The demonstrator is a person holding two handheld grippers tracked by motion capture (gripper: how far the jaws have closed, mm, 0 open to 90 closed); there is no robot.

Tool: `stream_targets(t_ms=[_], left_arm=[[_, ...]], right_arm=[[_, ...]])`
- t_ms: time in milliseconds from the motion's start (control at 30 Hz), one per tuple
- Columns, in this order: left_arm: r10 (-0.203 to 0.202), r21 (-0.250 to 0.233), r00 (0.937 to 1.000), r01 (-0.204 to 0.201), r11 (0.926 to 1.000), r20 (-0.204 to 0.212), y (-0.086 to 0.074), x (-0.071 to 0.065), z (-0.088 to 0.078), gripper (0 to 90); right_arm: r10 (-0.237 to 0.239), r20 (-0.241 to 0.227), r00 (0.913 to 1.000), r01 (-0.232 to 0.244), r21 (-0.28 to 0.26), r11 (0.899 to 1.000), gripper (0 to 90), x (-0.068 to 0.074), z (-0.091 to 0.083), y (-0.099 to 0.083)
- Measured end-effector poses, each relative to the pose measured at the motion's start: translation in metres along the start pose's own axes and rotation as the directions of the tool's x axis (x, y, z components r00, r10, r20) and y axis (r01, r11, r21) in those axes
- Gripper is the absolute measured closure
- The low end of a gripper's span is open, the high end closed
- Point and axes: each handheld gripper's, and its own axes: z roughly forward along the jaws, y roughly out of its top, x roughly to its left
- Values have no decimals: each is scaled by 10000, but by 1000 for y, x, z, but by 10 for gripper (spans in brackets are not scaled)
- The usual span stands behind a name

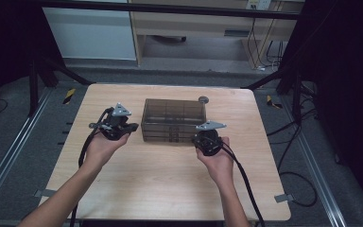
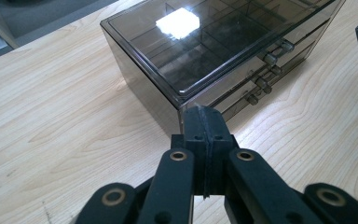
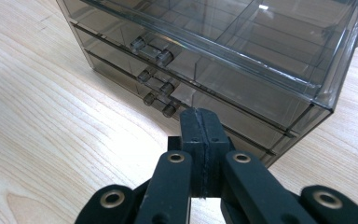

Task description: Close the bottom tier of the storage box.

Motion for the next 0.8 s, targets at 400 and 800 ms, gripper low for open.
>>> stream_targets(t_ms=[400,800], left_arm=[[259,113,9996,-258,9996,-69,-4,-3,-1,891],[598,408,9982,-600,9974,60,-3,-5,-9,672]], right_arm=[[-26,-3,10000,26,-76,10000,900,-3,-8,4],[-43,-103,9999,43,-54,10000,792,-7,-14,6]])
